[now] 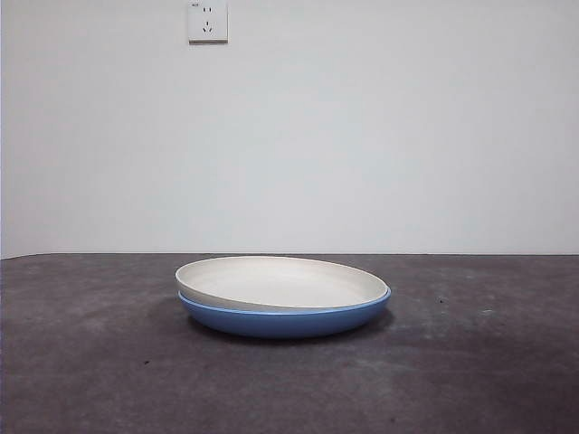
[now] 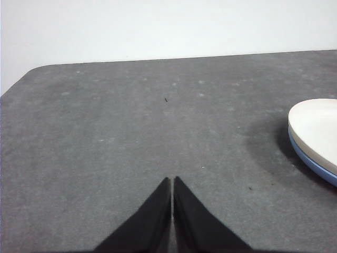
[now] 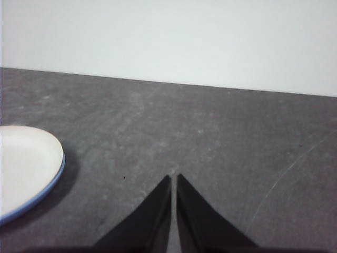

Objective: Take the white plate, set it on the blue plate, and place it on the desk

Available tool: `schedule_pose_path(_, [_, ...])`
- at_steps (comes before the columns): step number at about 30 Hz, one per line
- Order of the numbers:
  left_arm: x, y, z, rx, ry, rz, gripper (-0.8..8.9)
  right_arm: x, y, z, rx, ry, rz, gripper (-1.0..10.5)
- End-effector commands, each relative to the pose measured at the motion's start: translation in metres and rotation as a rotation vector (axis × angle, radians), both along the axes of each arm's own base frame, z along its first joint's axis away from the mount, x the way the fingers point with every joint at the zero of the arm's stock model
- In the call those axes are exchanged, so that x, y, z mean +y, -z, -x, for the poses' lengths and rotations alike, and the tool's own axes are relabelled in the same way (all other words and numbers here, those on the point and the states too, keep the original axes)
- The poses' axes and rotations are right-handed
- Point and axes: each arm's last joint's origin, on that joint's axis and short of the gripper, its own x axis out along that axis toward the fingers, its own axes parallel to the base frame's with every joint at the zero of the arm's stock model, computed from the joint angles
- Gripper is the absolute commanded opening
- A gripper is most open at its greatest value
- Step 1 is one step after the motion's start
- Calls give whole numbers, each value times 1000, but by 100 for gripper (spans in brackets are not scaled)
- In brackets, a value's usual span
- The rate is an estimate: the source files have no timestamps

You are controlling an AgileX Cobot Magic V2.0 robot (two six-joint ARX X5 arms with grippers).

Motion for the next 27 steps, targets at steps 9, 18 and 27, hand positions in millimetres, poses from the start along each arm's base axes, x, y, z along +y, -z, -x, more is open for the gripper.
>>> schedule_pose_path(9, [0,8,-1,28,-4,7,9,-1,26,1,26,18,-12,12])
schedule_pose_path(18, [0,8,-1,28,-5,7,9,-1,31,2,85,27,-25,12])
schedule_pose_path(27, [0,8,-1,28,-5,7,9,-1,30,2,77,26,-25,12])
